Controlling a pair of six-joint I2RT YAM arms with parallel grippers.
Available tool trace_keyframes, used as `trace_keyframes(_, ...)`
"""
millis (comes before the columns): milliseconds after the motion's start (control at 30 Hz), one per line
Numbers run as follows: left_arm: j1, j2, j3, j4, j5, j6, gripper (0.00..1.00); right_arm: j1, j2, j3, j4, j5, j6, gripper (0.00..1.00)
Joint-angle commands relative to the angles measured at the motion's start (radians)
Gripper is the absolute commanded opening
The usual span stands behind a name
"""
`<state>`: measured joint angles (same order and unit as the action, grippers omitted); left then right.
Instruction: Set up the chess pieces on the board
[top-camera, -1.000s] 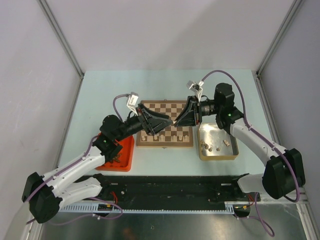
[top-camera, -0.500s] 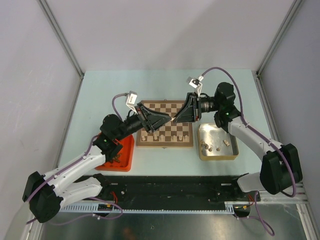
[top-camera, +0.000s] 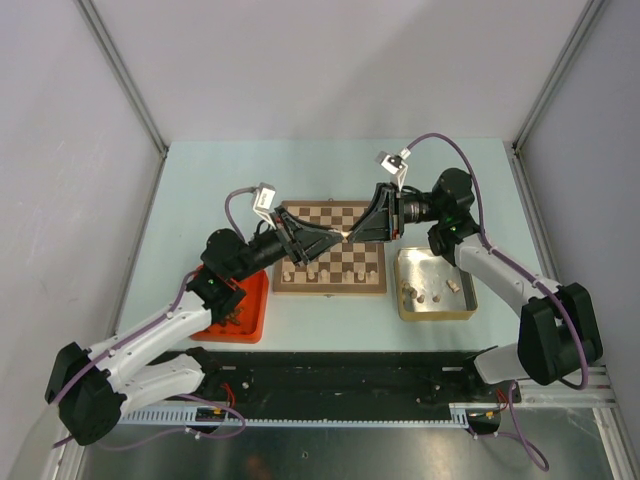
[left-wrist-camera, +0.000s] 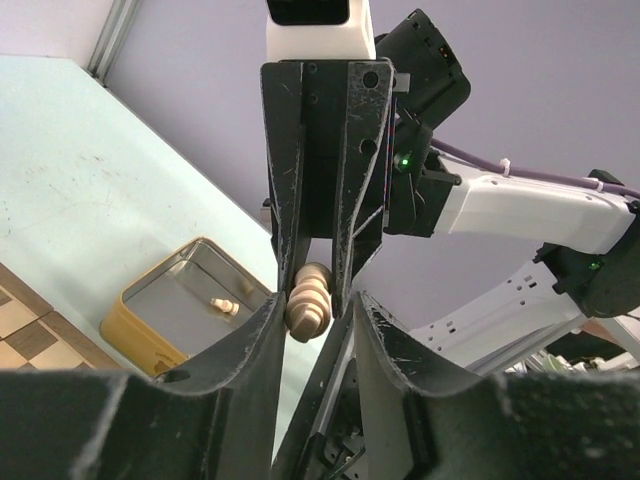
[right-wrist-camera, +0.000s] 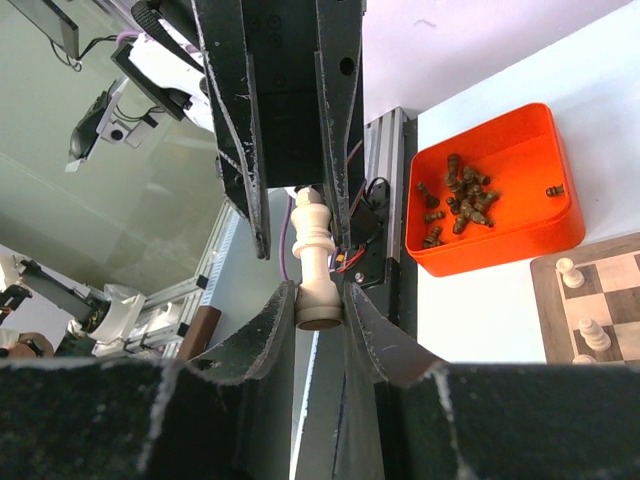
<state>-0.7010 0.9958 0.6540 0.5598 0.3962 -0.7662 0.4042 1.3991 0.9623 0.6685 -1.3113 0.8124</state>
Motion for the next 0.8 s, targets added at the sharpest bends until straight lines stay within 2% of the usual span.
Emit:
trace_keyframes(0,-0.002,-0.002,-0.002,0.038,0.003,0.018,0.33,-0.004,0.005,0.0,0.06,0.015,0.019,0.09)
trace_keyframes(300,0.001,-0.013,-0.013,0.032,-0.023,0.033,0.15,-0.001,0.008,-0.005,0.039,0.014,-0.001,0.09)
trace_keyframes(400,0.001,-0.019,-0.016,0.019,-0.039,0.047,0.1,0.001,0.005,-0.004,0.007,0.014,-0.035,0.14)
trace_keyframes(500,0.001,-0.032,-0.02,-0.006,-0.063,0.064,0.08,-0.001,-0.006,-0.004,-0.029,0.015,-0.068,0.28)
trace_keyframes(533,0.003,-0.034,-0.019,-0.015,-0.069,0.07,0.07,0.001,-0.014,-0.004,-0.055,0.02,-0.081,0.37)
trace_keyframes(600,0.003,-0.042,-0.019,-0.047,-0.086,0.088,0.07,-0.001,-0.025,-0.004,-0.09,0.024,-0.134,0.47)
trace_keyframes(700,0.008,-0.052,-0.013,-0.106,-0.103,0.114,0.06,-0.01,-0.052,-0.005,-0.174,0.024,-0.229,0.72)
trace_keyframes(767,0.017,-0.068,-0.01,-0.161,-0.12,0.136,0.06,-0.031,-0.078,-0.005,-0.268,0.02,-0.307,0.8)
